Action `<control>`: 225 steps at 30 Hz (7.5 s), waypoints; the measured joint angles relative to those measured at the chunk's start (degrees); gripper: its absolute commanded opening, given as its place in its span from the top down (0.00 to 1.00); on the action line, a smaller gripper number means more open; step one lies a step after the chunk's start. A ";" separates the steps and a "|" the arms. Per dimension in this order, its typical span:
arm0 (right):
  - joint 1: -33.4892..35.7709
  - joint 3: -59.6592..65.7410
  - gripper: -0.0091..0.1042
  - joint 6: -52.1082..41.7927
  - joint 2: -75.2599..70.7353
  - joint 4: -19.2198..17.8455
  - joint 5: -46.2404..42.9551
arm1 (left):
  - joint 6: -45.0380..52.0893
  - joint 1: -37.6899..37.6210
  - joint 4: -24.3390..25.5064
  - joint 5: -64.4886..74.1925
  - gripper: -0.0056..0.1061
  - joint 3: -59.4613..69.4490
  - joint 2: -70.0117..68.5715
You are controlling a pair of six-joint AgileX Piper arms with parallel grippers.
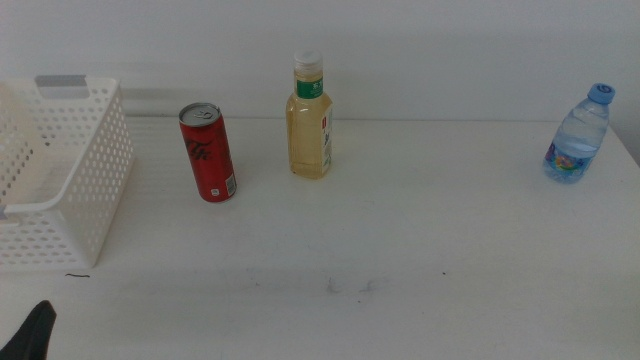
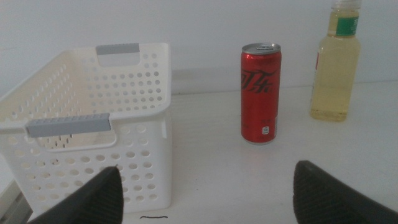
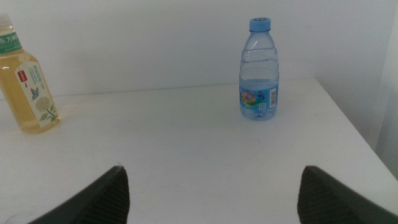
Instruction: Use arms to grab the bottles and put them into the dustbin to the left of the table.
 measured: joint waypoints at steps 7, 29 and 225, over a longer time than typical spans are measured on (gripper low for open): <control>0.00 0.00 0.14 0.00 0.00 0.00 0.00 | 0.00 -2.58 0.81 3.17 0.11 -10.61 16.37; 0.00 0.00 0.14 0.00 0.00 0.00 0.00 | -6.21 -5.95 1.59 -53.76 0.11 -18.45 85.78; 0.00 0.00 0.14 0.00 0.00 0.00 0.00 | -9.39 -19.19 8.75 -56.51 0.18 -80.86 137.33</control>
